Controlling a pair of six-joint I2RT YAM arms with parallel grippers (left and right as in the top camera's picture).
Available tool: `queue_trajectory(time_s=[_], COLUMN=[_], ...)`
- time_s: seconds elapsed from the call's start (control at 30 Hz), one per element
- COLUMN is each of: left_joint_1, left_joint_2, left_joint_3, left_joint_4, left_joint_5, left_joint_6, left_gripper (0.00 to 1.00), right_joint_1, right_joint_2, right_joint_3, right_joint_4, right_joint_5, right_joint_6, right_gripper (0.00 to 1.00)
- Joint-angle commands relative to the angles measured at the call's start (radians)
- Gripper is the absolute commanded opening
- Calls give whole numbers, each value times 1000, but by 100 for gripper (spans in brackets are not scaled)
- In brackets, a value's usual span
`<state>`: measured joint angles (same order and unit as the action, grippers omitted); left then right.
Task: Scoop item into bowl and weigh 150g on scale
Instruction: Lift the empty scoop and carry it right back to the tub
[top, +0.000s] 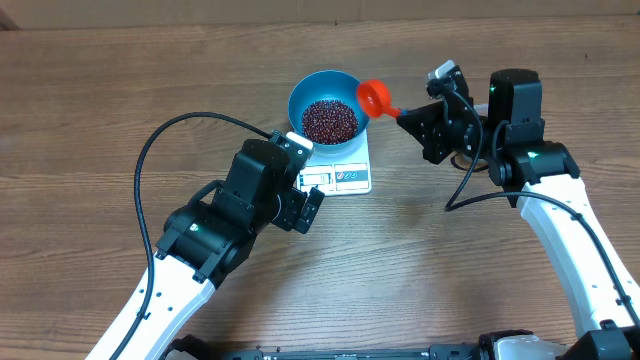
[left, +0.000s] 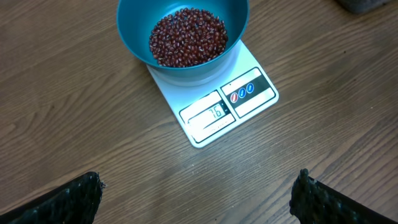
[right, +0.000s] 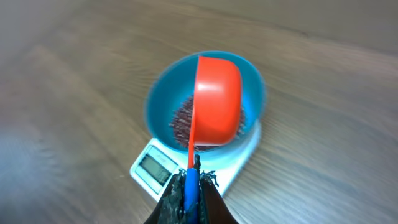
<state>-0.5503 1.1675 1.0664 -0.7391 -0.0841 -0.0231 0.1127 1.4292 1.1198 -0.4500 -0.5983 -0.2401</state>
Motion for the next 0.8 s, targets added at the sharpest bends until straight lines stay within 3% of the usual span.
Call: queue_trajectory(time_s=[0.0,0.27,0.47,0.77], left_joint_1=[-6,-6,-6,-6], left_joint_2=[6,6,6,6], left_joint_3=[-6,-6,-6,-6], left_joint_4=[3,3,3,3], left_joint_5=[-8,-8,-8,-8], left_joint_6=[-7,-7,-7,-7], left_gripper=[100,100,100,99], right_joint_1=[-2,-2,-2,-2], right_joint_2=[-29,-29,-29,-30], right_joint_3=[2,3,3,3], right_joint_4=[-4,1,-73,-221], right_joint_5=[187,364,602,965], right_joint_6=[118,254,406,428], right_gripper=[4,4,4,4])
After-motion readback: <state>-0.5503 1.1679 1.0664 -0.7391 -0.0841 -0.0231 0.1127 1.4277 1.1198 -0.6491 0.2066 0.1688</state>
